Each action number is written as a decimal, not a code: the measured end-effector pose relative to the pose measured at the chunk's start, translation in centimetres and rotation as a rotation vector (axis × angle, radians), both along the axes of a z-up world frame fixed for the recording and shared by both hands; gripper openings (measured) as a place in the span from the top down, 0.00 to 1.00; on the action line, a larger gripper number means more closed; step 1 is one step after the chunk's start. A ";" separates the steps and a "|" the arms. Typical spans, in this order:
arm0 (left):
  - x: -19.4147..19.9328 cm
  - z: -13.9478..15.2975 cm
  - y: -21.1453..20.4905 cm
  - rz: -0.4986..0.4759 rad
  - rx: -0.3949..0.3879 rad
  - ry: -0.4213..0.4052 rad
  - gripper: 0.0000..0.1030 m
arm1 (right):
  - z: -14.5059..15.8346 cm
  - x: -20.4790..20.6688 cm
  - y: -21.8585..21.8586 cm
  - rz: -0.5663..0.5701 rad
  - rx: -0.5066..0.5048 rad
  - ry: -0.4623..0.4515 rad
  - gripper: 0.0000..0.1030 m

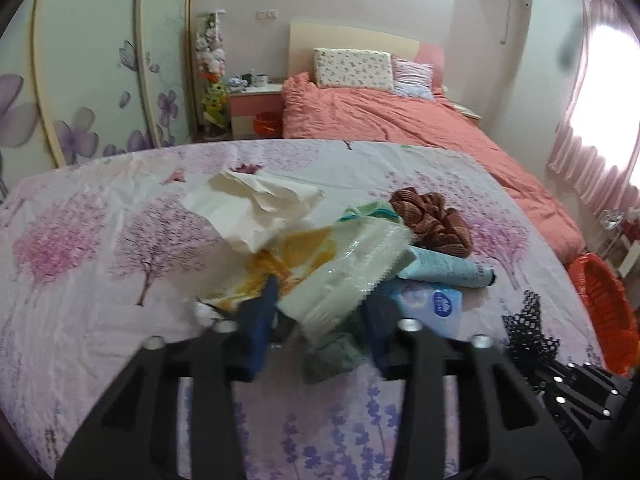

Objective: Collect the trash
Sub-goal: 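Grasp the clear plastic wrapper with the left tool, then carry wrapper with left tool while right tool carries mesh net to basket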

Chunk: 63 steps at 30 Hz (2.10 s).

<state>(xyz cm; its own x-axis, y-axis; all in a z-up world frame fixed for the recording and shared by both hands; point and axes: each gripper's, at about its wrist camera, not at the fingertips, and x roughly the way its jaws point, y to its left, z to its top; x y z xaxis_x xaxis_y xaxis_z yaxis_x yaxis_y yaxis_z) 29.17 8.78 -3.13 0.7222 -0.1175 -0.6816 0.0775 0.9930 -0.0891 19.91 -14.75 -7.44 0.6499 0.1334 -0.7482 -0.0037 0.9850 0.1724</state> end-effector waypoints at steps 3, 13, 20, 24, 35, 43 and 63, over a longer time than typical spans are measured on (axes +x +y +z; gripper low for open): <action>-0.2 0.1 -0.1 -0.019 -0.019 -0.014 0.82 | 0.0 0.0 -0.1 0.000 -0.002 -0.001 0.90; -1.8 2.1 0.4 -0.027 -0.055 -0.075 0.89 | 0.8 -0.7 -0.4 -0.004 0.005 -0.024 0.90; -3.3 4.3 0.2 -0.025 -0.061 -0.106 0.89 | 2.8 -2.0 -0.5 -0.009 0.010 -0.070 0.90; -4.5 5.4 -0.3 -0.036 -0.063 -0.123 0.89 | 3.9 -2.9 -1.0 -0.015 0.015 -0.099 0.90; -6.9 7.3 -2.8 -0.090 -0.066 -0.151 0.89 | 6.9 -5.4 -3.2 -0.058 0.024 -0.185 0.90; -8.3 8.3 -5.7 -0.153 -0.079 -0.170 0.89 | 7.8 -6.9 -5.4 -0.104 0.029 -0.227 0.90; -11.1 8.4 -16.9 -0.388 -0.130 -0.166 0.89 | 8.7 -11.0 -14.2 -0.281 0.060 -0.317 0.90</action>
<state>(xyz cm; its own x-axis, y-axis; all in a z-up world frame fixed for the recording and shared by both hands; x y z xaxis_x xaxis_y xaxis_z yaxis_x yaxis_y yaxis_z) 18.06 -8.16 5.26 0.7058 -0.4791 -0.5219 0.4665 0.8687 -0.1667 8.91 -28.94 1.23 0.8639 -0.0446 -0.5017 0.2016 0.9434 0.2633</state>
